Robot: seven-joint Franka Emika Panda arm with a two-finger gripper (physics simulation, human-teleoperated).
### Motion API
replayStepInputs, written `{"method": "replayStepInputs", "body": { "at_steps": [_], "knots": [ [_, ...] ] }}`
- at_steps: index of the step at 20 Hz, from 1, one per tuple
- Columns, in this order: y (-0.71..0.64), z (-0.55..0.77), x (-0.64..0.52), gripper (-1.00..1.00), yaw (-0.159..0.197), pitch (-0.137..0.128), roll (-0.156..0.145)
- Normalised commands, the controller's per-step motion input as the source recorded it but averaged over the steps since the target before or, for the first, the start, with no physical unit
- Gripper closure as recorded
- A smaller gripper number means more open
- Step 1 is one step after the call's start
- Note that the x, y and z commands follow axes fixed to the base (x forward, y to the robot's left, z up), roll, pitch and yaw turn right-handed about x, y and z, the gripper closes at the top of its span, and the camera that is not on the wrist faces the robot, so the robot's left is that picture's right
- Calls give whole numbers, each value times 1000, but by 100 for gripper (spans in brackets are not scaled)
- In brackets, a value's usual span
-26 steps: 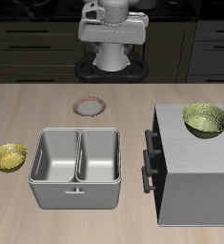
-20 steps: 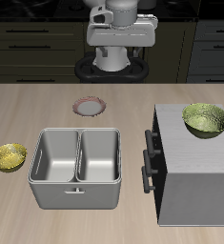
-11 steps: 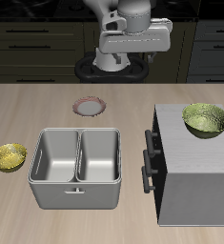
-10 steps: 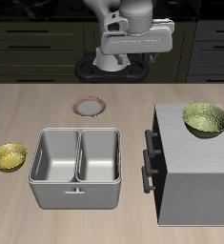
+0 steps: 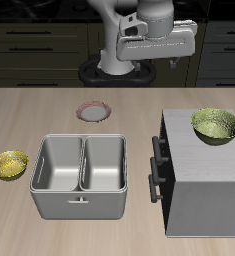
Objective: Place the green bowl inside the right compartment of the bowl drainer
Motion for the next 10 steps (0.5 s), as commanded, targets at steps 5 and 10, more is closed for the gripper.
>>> {"method": "replayStepInputs", "body": {
  "at_steps": [5, 10],
  "knots": [
    [190, 33, 362, -100, -52, 55, 22],
    [155, 207, 256, -100, 31, -12, -16]
  ]
}}
